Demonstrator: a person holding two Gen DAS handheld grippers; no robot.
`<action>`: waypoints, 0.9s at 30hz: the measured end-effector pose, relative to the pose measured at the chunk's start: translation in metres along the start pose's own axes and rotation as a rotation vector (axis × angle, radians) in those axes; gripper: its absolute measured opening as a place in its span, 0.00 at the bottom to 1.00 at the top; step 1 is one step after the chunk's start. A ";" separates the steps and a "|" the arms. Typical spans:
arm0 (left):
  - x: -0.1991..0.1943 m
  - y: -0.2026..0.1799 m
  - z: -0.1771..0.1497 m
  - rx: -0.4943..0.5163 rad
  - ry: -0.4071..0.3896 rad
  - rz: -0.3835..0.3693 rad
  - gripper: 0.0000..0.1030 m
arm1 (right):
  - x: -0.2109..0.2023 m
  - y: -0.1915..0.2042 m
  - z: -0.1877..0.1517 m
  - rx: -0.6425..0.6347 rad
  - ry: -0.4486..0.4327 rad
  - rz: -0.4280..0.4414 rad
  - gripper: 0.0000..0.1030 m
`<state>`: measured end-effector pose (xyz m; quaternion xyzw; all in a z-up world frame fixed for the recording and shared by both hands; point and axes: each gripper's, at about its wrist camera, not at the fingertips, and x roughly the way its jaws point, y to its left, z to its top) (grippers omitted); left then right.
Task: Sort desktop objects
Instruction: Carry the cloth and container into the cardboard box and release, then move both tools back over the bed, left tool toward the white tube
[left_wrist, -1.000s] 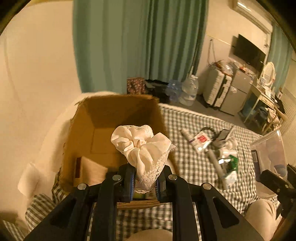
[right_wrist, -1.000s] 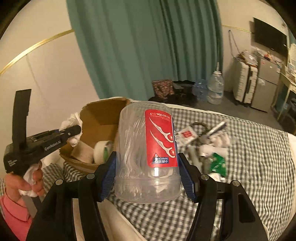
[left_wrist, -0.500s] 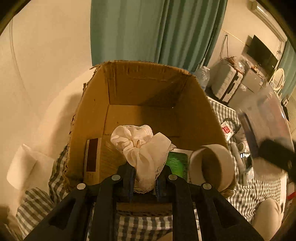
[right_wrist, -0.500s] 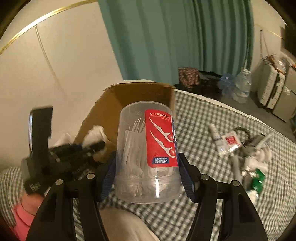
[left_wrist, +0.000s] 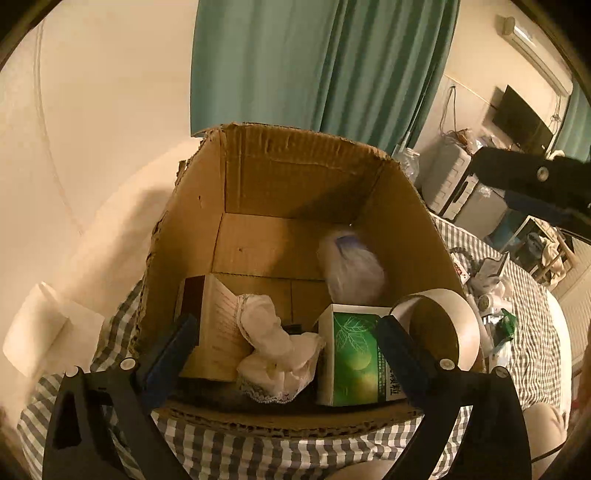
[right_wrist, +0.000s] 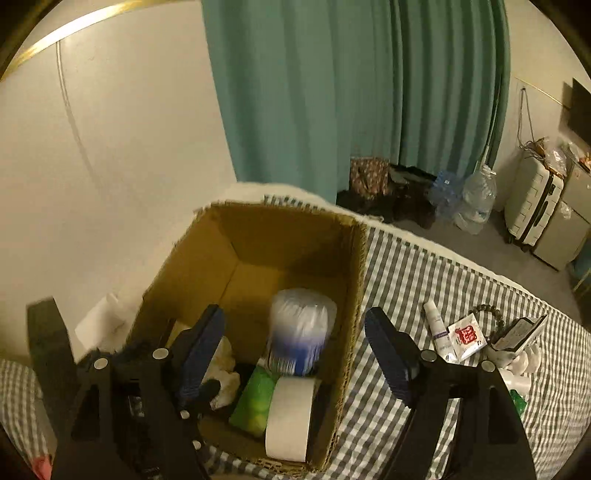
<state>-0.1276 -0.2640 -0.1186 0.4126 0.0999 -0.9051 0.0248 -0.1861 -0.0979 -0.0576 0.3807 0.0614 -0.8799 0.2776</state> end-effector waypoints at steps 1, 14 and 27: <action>-0.002 -0.001 -0.001 0.001 -0.001 0.004 0.97 | -0.002 -0.003 0.000 0.013 0.001 0.002 0.77; -0.054 -0.099 -0.013 0.158 -0.043 -0.081 1.00 | -0.090 -0.114 -0.061 0.187 -0.023 -0.175 0.77; -0.021 -0.262 -0.064 0.333 0.071 -0.132 1.00 | -0.154 -0.266 -0.161 0.375 0.005 -0.342 0.80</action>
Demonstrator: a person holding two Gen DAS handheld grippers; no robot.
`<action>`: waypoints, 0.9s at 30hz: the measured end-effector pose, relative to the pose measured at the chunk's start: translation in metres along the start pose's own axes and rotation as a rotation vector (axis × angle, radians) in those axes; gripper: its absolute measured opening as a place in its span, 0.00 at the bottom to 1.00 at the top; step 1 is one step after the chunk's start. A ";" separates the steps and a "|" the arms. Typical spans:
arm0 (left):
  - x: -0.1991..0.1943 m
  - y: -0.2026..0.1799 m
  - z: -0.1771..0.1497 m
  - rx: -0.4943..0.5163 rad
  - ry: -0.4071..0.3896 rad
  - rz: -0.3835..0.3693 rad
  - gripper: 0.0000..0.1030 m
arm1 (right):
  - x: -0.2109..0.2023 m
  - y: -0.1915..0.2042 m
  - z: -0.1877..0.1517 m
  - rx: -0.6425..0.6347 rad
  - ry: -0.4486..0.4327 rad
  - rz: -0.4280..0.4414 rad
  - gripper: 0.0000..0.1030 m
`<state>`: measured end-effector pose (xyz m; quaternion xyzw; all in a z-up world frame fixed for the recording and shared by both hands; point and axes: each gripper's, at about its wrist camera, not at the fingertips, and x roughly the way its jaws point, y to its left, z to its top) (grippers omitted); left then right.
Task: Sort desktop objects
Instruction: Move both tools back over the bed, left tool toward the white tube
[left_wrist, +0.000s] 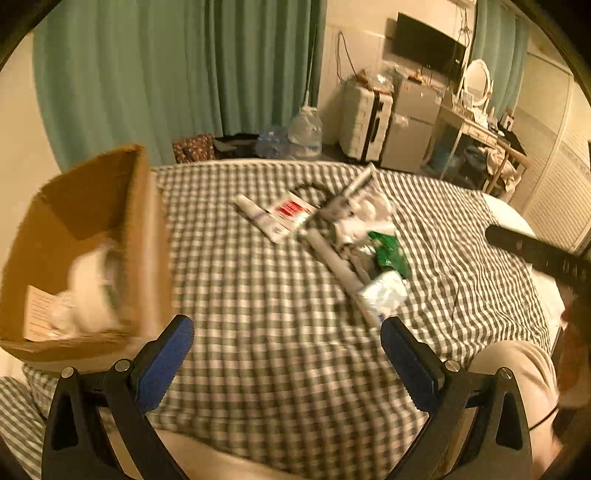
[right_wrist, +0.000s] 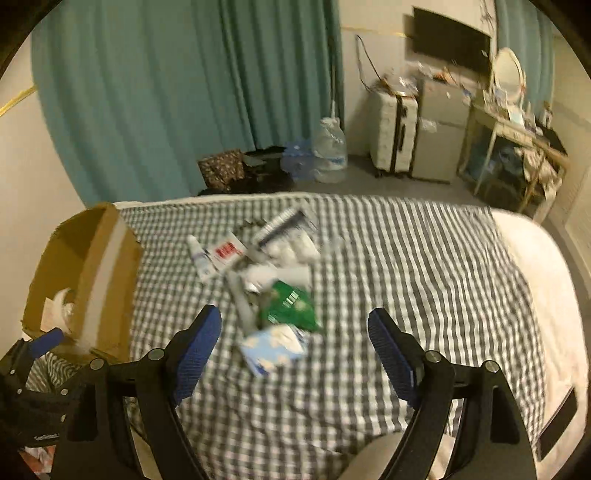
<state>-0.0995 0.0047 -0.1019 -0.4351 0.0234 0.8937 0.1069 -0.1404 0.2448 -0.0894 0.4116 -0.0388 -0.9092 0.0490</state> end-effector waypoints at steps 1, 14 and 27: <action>0.009 -0.007 0.001 -0.006 0.014 0.003 1.00 | 0.005 -0.006 -0.004 0.011 0.006 0.005 0.80; 0.120 -0.057 0.034 -0.018 0.079 0.171 1.00 | 0.068 -0.055 -0.026 0.102 0.067 0.047 0.80; 0.202 -0.025 0.029 -0.199 0.222 0.160 1.00 | 0.104 -0.057 -0.022 0.088 0.072 0.018 0.80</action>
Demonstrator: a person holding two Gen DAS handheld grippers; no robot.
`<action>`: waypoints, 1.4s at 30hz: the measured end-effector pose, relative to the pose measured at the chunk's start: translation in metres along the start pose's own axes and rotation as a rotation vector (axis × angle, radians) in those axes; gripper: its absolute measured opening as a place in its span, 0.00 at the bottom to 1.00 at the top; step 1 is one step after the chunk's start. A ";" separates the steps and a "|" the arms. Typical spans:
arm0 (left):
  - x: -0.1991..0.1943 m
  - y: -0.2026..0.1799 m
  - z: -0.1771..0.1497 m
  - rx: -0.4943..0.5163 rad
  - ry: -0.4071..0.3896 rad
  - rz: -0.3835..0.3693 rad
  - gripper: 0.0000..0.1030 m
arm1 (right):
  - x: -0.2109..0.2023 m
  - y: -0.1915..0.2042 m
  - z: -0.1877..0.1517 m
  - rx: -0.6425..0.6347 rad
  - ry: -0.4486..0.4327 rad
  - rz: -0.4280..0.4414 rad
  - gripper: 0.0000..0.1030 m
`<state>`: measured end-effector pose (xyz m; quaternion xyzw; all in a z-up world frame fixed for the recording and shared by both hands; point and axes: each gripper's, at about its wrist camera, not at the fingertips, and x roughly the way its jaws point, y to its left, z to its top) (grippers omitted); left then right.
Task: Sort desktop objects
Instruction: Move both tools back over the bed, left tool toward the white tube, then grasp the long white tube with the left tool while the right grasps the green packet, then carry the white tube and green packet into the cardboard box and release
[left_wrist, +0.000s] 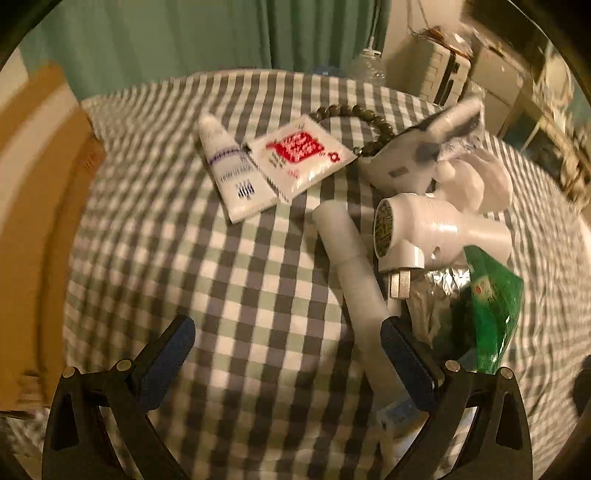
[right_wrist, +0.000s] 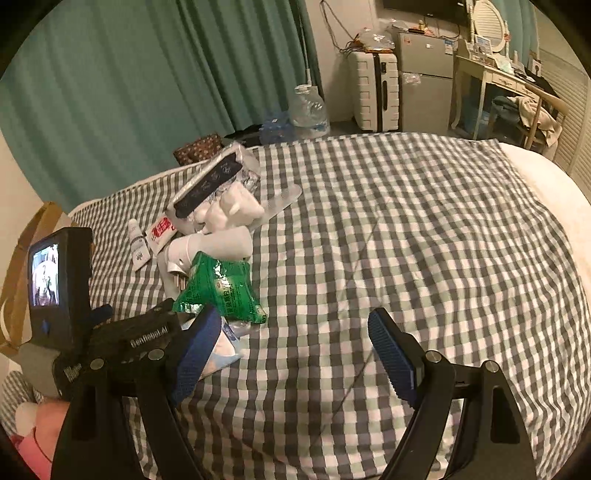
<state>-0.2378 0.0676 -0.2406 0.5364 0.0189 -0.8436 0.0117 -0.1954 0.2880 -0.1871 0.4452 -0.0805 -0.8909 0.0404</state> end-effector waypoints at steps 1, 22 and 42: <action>0.001 0.001 0.000 -0.014 0.001 -0.026 0.98 | 0.006 0.003 0.002 -0.013 0.007 0.009 0.80; -0.027 0.028 -0.007 0.142 -0.077 -0.256 0.13 | 0.100 0.044 0.019 -0.093 0.161 0.190 0.49; -0.173 0.073 -0.021 0.125 -0.284 -0.266 0.11 | -0.056 0.054 -0.005 -0.129 -0.058 0.127 0.30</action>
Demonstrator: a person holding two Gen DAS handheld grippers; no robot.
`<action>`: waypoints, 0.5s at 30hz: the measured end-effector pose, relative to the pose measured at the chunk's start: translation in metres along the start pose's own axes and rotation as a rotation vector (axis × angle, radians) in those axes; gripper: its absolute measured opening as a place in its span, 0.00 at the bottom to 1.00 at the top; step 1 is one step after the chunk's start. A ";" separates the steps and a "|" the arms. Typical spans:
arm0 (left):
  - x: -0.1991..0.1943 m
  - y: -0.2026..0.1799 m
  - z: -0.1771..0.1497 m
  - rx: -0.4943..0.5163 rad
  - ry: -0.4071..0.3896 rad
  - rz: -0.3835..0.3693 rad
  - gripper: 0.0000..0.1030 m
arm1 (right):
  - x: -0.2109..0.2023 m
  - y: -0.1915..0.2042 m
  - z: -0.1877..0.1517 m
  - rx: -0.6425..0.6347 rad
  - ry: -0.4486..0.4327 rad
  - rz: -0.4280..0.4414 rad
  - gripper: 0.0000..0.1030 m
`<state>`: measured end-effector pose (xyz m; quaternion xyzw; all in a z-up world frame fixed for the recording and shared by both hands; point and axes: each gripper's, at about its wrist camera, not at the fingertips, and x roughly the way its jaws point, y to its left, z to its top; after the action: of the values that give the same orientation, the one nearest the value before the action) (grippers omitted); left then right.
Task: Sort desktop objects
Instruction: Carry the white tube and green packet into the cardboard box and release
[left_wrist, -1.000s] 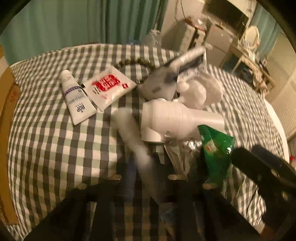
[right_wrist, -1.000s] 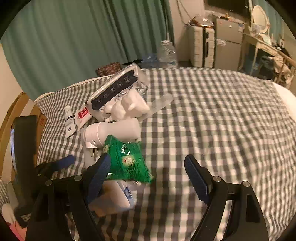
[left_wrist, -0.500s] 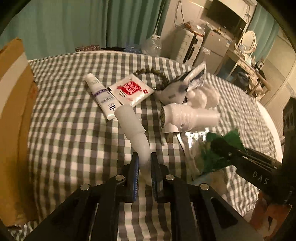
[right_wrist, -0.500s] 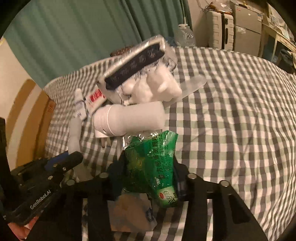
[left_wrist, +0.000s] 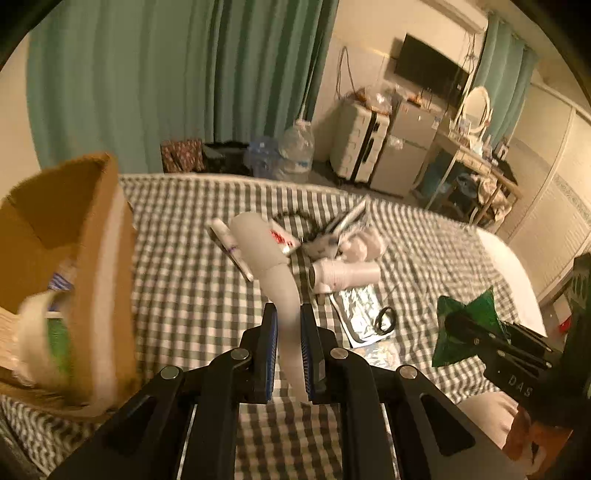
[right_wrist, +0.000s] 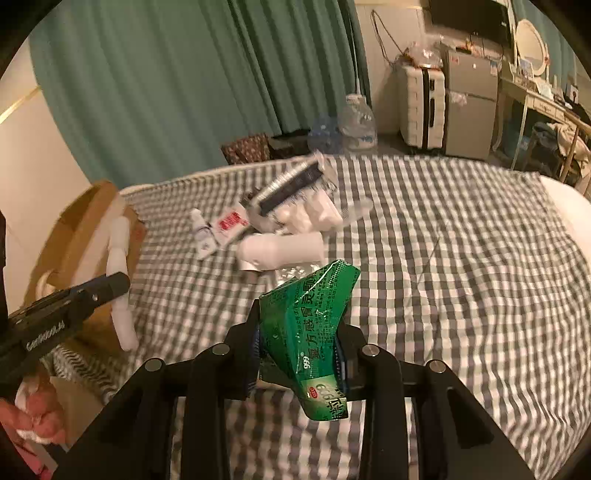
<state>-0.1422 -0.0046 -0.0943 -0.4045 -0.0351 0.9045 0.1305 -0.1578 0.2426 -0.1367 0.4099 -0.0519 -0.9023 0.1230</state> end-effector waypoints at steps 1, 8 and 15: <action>-0.010 0.002 0.002 -0.005 -0.015 -0.002 0.11 | -0.010 0.007 0.001 -0.017 -0.015 -0.009 0.30; -0.070 0.033 0.020 -0.046 -0.084 0.014 0.11 | -0.060 0.072 0.010 -0.133 -0.081 0.033 0.30; -0.104 0.077 0.032 -0.091 -0.110 0.082 0.11 | -0.069 0.139 0.020 -0.229 -0.090 0.125 0.30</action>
<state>-0.1154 -0.1054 -0.0109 -0.3606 -0.0667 0.9275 0.0726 -0.1045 0.1263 -0.0464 0.3484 0.0206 -0.9103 0.2226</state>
